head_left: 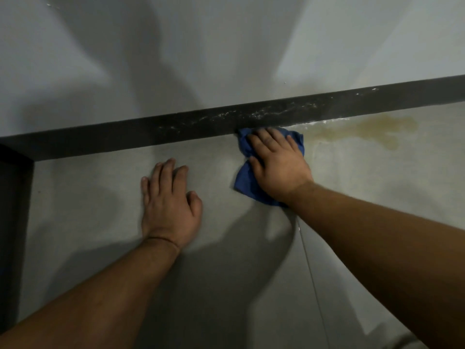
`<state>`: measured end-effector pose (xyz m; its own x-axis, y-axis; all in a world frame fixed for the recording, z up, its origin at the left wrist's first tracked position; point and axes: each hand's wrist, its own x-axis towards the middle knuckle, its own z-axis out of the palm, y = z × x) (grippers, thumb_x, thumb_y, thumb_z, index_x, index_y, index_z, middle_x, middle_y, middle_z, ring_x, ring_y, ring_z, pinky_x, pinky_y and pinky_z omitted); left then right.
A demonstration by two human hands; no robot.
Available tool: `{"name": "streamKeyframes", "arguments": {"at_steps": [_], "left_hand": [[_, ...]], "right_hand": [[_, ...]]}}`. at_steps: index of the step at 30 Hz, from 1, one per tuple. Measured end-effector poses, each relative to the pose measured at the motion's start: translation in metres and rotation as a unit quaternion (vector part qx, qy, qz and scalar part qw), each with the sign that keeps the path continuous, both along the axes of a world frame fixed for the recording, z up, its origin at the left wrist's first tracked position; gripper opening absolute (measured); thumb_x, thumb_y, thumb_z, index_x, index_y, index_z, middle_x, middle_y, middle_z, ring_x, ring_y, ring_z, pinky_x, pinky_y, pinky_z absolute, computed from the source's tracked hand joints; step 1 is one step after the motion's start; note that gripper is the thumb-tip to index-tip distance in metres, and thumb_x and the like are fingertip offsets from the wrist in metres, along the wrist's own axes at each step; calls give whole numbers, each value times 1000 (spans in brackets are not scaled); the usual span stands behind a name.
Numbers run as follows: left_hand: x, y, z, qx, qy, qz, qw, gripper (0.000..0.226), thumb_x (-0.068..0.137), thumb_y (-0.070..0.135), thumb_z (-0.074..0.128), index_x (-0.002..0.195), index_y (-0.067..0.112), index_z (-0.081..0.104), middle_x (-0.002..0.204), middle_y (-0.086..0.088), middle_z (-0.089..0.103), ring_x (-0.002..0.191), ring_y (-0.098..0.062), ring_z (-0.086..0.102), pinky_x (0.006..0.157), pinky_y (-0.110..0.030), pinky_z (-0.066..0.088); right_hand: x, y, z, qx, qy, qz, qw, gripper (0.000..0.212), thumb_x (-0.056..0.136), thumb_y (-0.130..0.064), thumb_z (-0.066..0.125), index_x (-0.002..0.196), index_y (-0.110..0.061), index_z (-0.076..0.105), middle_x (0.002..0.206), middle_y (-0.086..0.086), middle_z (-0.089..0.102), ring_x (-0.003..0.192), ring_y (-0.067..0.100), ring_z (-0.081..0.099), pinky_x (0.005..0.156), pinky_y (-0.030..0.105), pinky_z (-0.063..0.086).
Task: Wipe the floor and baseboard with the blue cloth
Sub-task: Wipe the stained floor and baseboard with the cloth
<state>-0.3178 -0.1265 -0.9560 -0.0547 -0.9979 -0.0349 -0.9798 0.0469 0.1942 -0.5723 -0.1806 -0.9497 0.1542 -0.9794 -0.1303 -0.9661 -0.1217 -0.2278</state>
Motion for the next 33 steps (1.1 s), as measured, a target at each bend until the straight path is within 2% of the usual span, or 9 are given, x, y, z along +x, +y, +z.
{"name": "streamKeyframes", "arguments": {"at_steps": [6, 9, 13, 17, 22, 26, 29, 33], "left_hand": [[-1, 0, 0, -6, -5, -1, 1000, 60, 91, 36, 39, 147, 15, 45, 161, -13, 35, 152, -34, 28, 124, -61, 19], [-4, -2, 5, 5, -16, -21, 1000, 60, 92, 38, 39, 148, 17, 44, 161, -12, 35, 152, -34, 28, 123, -63, 20], [-35, -13, 13, 5, -1, -94, 996, 60, 90, 39, 41, 146, 19, 47, 161, -12, 36, 150, -33, 31, 124, -61, 19], [-75, -24, 15, 13, 35, -121, 992, 58, 90, 38, 42, 145, 19, 50, 160, -11, 38, 149, -31, 34, 123, -58, 22], [-84, -26, 8, 10, 48, -120, 992, 56, 92, 34, 45, 145, 17, 50, 160, -11, 40, 150, -30, 33, 126, -56, 20], [-87, -26, 8, 7, 22, -124, 992, 59, 89, 36, 41, 146, 18, 48, 160, -10, 39, 150, -30, 32, 125, -55, 21], [-87, -28, 6, -4, 22, -128, 992, 60, 88, 37, 39, 144, 18, 49, 159, -11, 41, 148, -32, 34, 124, -56, 23], [-85, -27, 4, -8, 24, -130, 991, 60, 88, 37, 41, 143, 16, 51, 157, -13, 42, 147, -33, 36, 124, -57, 24]], "right_hand": [[-3, 36, -1, 3, 5, -114, 993, 58, 107, -43, 31, 161, -23, 28, 170, 4, 24, 159, 28, 15, 129, 55, 13], [11, 48, 0, 1, -5, -48, 999, 57, 105, -45, 33, 159, -25, 32, 168, 3, 30, 158, 30, 16, 128, 58, 12], [10, 25, -1, -8, 1, 36, 999, 58, 105, -47, 31, 160, -28, 32, 169, -2, 29, 158, 25, 18, 129, 55, 9], [-9, 5, -3, -18, 1, -12, 1000, 57, 107, -42, 35, 161, -24, 32, 169, 0, 30, 158, 25, 19, 129, 54, 12], [-23, 36, 0, -12, -13, -100, 995, 56, 106, -37, 36, 160, -20, 34, 168, 5, 31, 158, 30, 20, 128, 57, 16], [-21, 59, 1, 16, -20, -30, 999, 58, 104, -39, 33, 160, -23, 33, 169, 3, 29, 159, 31, 16, 128, 60, 12], [-22, 35, 0, 13, -24, 17, 999, 59, 102, -37, 34, 161, -24, 31, 169, 1, 28, 159, 28, 17, 128, 59, 11], [-33, 5, 0, 2, -15, -32, 999, 56, 107, -34, 36, 161, -22, 31, 170, 2, 27, 158, 26, 17, 128, 56, 12]]}}
